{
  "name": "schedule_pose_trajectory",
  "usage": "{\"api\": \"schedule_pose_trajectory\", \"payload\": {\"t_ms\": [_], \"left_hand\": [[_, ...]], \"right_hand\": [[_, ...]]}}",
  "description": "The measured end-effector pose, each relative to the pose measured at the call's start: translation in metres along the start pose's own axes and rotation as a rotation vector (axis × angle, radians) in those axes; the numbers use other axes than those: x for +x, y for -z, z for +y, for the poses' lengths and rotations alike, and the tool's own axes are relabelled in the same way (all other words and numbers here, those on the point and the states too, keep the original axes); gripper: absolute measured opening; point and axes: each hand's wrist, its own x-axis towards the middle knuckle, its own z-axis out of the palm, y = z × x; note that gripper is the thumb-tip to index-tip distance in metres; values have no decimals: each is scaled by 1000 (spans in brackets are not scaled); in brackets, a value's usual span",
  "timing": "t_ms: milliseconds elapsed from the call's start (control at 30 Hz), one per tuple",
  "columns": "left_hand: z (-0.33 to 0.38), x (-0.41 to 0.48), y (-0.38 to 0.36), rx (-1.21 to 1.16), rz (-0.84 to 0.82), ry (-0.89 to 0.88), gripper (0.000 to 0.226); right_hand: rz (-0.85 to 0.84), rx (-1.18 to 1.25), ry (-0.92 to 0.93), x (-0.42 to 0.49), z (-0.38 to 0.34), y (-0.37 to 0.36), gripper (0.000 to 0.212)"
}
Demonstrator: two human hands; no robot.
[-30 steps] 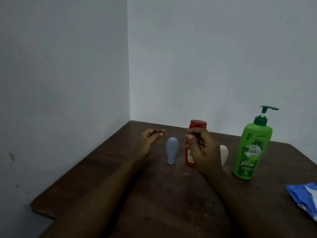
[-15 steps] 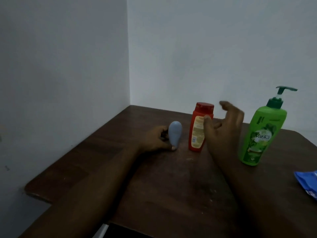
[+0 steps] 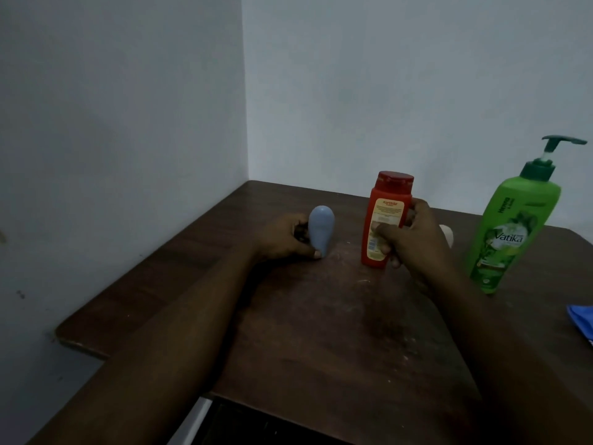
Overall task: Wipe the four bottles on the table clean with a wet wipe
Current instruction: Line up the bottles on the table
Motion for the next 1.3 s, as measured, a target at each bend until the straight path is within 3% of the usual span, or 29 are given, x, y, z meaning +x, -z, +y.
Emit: {"api": "schedule_pose_trajectory", "payload": {"t_ms": [467, 800, 1300], "left_hand": [[-4, 6, 1, -27, -18, 28, 59], [2, 6, 0, -38, -38, 74, 64], [0, 6, 1, -28, -42, 91, 66]], "right_hand": [[-153, 204, -171, -4, 15, -18, 40], [-339, 185, -253, -4, 22, -20, 56], [-351, 178, -251, 4, 25, -21, 56]]}}
